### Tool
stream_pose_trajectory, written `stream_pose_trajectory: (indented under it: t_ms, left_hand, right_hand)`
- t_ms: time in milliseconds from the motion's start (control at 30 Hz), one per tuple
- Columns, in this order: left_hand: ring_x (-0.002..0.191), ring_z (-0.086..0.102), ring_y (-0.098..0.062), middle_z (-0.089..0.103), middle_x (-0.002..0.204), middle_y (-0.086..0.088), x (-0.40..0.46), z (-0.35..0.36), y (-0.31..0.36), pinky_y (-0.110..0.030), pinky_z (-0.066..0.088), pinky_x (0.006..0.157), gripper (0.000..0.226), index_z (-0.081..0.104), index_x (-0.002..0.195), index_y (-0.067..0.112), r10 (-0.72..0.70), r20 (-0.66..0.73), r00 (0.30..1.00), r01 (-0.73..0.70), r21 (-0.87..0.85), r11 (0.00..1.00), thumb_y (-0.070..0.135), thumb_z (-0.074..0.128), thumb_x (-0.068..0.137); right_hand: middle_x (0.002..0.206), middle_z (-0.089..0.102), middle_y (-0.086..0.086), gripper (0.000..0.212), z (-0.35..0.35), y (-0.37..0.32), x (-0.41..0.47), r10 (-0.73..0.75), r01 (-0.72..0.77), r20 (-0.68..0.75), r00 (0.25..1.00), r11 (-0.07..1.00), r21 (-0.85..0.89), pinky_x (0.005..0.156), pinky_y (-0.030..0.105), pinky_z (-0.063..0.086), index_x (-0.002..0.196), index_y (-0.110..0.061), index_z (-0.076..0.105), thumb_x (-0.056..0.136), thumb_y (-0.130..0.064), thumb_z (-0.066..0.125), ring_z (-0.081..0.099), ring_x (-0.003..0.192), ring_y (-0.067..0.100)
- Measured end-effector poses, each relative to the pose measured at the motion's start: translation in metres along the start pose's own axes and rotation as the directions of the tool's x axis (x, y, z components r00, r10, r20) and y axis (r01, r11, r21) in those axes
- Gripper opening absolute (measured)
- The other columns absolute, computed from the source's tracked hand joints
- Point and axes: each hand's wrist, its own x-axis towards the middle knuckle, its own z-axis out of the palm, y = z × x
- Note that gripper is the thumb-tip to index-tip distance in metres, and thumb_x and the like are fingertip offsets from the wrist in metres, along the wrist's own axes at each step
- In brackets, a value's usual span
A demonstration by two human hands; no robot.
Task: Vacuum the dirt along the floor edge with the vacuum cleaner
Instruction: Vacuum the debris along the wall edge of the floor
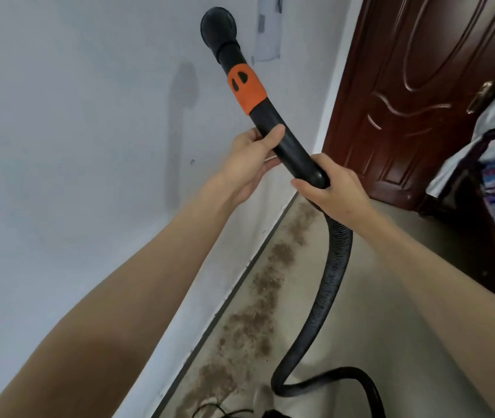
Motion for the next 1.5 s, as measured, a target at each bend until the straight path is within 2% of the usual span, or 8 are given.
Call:
stream_pose_trajectory:
  t_ms: [167, 333, 600, 800, 933, 1100, 1233, 1500]
  left_hand:
    - [0.091, 0.065, -0.014, 0.064, 0.102, -0.006, 0.085, 0.016, -0.020, -0.025, 0.055, 0.083, 0.028, 0.051, 0.120, -0.002, 0.022, 0.007, 1.000, -0.023, 0.034, 0.999, 0.014, 0.052, 0.097]
    - [0.088, 0.066, -0.013, 0.065, 0.099, -0.006, 0.200, 0.040, -0.057, -0.022, 0.056, 0.079, 0.019, 0.054, 0.112, 0.002, 0.009, -0.028, 1.000, -0.007, 0.078, 0.997, 0.014, 0.054, 0.096]
    - [0.090, 0.064, -0.018, 0.065, 0.098, -0.006, 0.377, 0.114, -0.104, -0.028, 0.055, 0.082, 0.020, 0.055, 0.111, 0.001, -0.093, -0.020, 0.995, 0.094, 0.125, 0.988, 0.014, 0.053, 0.097]
    - [0.088, 0.063, -0.018, 0.063, 0.096, -0.008, 0.470, 0.191, -0.138, -0.028, 0.055, 0.079, 0.014, 0.055, 0.106, 0.001, -0.182, 0.129, 0.975, 0.166, 0.124, 0.978, 0.012, 0.051, 0.098]
    - [0.094, 0.061, -0.021, 0.062, 0.097, -0.009, 0.521, 0.263, -0.169, -0.033, 0.053, 0.088, 0.017, 0.055, 0.108, 0.001, -0.226, 0.282, 0.932, 0.198, 0.124, 0.972, 0.013, 0.053, 0.097]
    - [0.083, 0.066, -0.014, 0.066, 0.090, -0.004, 0.567, 0.371, -0.219, -0.024, 0.056, 0.072, 0.004, 0.059, 0.094, 0.009, -0.323, 0.542, 0.776, 0.281, 0.162, 0.946, 0.013, 0.057, 0.095]
    - [0.082, 0.064, -0.017, 0.065, 0.088, -0.008, 0.579, 0.458, -0.261, -0.029, 0.055, 0.077, 0.002, 0.058, 0.092, 0.006, -0.384, 0.711, 0.589, 0.352, 0.203, 0.914, 0.006, 0.057, 0.093]
    - [0.091, 0.063, -0.024, 0.066, 0.082, -0.003, 0.470, 0.582, -0.297, -0.044, 0.048, 0.093, 0.006, 0.059, 0.087, 0.012, -0.433, 0.901, 0.030, 0.340, 0.399, 0.852, 0.011, 0.064, 0.089]
  right_hand:
    - [0.072, 0.055, -0.012, 0.029, 0.002, 0.061, 0.059, 0.008, -0.007, -0.028, 1.000, 1.000, 0.021, 0.061, 0.030, 0.044, 0.110, -0.021, 0.057, 0.089, -0.037, 0.067, 0.058, 0.069, 0.017]
    - [0.070, 0.054, -0.010, 0.024, 0.009, 0.157, 0.137, 0.037, -0.038, 0.010, 0.999, 0.995, 0.093, 0.061, 0.032, 0.046, 0.104, -0.028, 0.053, 0.088, -0.040, 0.067, 0.058, 0.066, 0.015]
    - [0.068, 0.057, -0.004, 0.019, -0.021, 0.295, 0.243, 0.152, -0.165, 0.073, 0.986, 0.958, 0.233, 0.054, 0.018, 0.041, 0.084, -0.032, 0.050, 0.089, -0.037, 0.068, 0.054, 0.059, 0.003]
    - [0.075, 0.063, -0.010, 0.016, -0.067, 0.386, 0.273, 0.282, -0.267, -0.029, 0.959, 0.932, 0.244, 0.059, 0.012, 0.042, 0.094, -0.032, 0.056, 0.087, -0.039, 0.068, 0.059, 0.069, 0.001]
    - [0.074, 0.061, -0.029, 0.019, -0.112, 0.438, 0.271, 0.379, -0.344, -0.184, 0.907, 0.919, 0.195, 0.060, 0.005, 0.039, 0.090, -0.039, 0.055, 0.087, -0.030, 0.071, 0.056, 0.068, -0.011]
    - [0.071, 0.060, -0.018, 0.015, -0.171, 0.506, 0.241, 0.567, -0.536, -0.369, 0.736, 0.822, 0.194, 0.063, 0.014, 0.042, 0.095, -0.029, 0.057, 0.088, -0.030, 0.070, 0.056, 0.066, -0.007]
    - [0.078, 0.057, -0.012, 0.018, -0.215, 0.535, 0.206, 0.674, -0.685, -0.482, 0.560, 0.704, 0.189, 0.059, 0.009, 0.042, 0.101, -0.026, 0.056, 0.090, -0.035, 0.068, 0.057, 0.066, -0.004]
    - [0.077, 0.062, -0.003, 0.020, -0.248, 0.485, 0.083, 0.636, -0.809, -0.771, -0.023, 0.441, 0.388, 0.063, 0.026, 0.050, 0.094, -0.018, 0.059, 0.088, -0.033, 0.071, 0.060, 0.066, 0.003]
